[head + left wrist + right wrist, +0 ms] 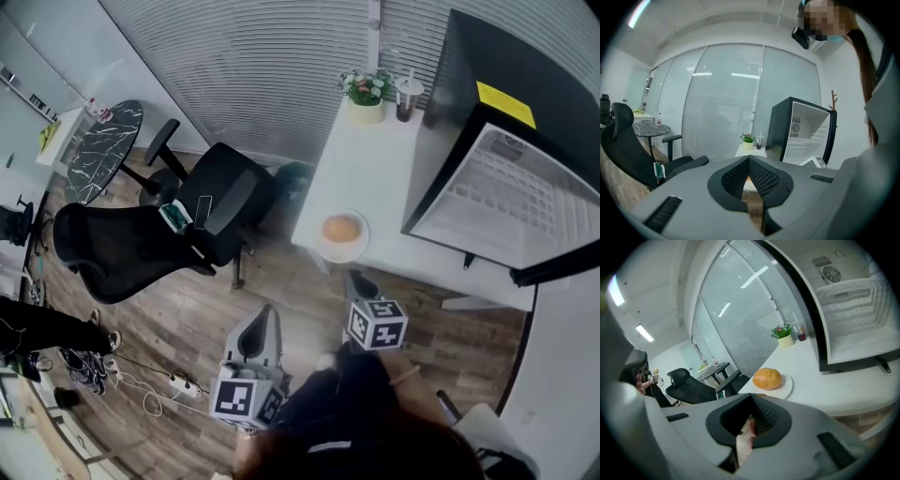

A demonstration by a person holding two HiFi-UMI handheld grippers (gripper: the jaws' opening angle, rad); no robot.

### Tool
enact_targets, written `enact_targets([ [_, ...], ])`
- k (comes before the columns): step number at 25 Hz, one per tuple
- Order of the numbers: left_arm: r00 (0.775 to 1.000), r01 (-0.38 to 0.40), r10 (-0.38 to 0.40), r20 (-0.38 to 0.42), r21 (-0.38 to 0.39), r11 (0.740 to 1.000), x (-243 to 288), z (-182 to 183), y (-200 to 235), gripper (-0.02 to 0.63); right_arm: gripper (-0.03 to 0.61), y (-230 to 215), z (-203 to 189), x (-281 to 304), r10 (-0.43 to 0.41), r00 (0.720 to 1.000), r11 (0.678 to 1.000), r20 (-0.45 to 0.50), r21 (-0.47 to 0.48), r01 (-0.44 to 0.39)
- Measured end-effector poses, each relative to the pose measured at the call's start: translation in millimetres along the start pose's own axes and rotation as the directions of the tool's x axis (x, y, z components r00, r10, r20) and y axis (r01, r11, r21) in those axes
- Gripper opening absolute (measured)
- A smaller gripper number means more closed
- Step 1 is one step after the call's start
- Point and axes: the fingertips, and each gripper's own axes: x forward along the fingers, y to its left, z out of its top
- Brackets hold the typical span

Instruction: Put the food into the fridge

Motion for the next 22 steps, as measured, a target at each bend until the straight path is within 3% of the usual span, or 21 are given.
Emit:
enact_targets([
  [9, 1.0, 0.0, 0.0, 0.017, -0.033, 0.999, 3.1, 4.1, 2.9, 0.0, 0.021, -5.1, -10.3, 18.8, 0.031, 0.999, 0.995, -0.03, 0.091, -0.028],
  [15, 0.999, -0.032, 0.032, -0.033, -0.011, 0.999, 3.2, -2.1, 9.4, 0.0, 0.04, -8.3, -16.7, 27.7, 0.053, 0.998, 0.984, -0.04, 0.175, -0.046],
  [22, 0.999, -0.039, 0.039, -0.029, 0.002, 0.999, 6.1, 0.4, 10.3, 0.0, 0.057, -12.6, -22.3, 39.7, 0.071, 0.996, 0.965, -0.049, 0.256, -0.056],
])
